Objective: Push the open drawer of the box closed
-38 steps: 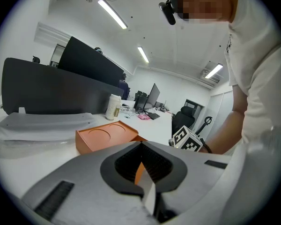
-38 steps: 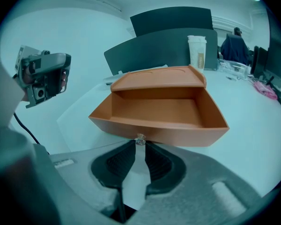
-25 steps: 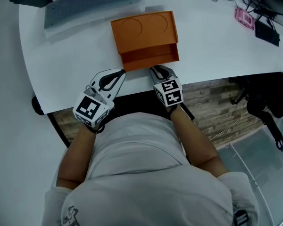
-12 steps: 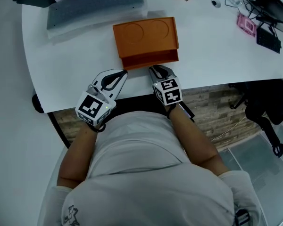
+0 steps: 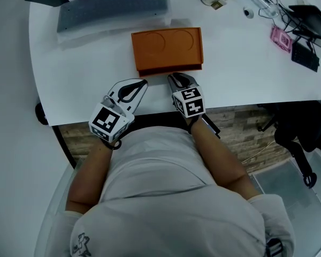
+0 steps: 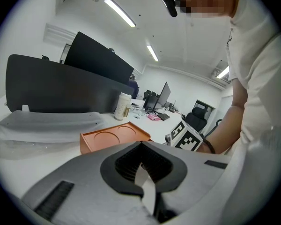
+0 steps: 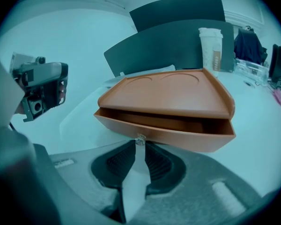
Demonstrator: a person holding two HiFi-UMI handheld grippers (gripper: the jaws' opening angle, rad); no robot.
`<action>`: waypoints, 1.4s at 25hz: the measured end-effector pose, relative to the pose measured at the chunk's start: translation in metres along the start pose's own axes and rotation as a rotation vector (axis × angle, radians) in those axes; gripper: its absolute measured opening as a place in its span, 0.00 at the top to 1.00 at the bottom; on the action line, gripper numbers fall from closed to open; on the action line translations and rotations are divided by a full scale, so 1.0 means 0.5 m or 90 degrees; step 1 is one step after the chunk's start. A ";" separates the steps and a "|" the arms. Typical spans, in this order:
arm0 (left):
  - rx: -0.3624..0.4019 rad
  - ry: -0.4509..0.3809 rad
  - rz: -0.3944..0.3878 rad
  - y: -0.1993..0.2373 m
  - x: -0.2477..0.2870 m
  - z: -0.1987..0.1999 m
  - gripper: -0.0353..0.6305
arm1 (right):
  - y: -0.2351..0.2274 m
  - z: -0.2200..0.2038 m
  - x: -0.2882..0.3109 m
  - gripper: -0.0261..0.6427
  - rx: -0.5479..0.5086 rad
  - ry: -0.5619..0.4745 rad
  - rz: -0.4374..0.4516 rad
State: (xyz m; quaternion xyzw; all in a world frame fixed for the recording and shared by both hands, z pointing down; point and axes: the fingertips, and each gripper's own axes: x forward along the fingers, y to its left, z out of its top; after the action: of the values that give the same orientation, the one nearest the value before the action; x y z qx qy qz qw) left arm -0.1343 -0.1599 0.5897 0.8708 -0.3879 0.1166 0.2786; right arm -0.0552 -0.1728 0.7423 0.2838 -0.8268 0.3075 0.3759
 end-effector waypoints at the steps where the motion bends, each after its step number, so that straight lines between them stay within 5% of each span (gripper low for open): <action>1: -0.001 0.000 0.002 0.002 0.000 0.001 0.95 | -0.002 0.004 0.002 0.86 -0.002 0.001 0.002; 35: -0.013 -0.021 0.035 0.014 -0.019 0.022 0.95 | -0.017 0.050 0.001 0.81 -0.025 -0.006 0.010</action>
State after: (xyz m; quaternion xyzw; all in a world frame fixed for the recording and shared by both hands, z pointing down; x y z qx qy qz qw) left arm -0.1459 -0.1643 0.5797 0.8588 -0.4175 0.1058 0.2775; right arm -0.0605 -0.1966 0.7319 0.2710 -0.8368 0.2927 0.3751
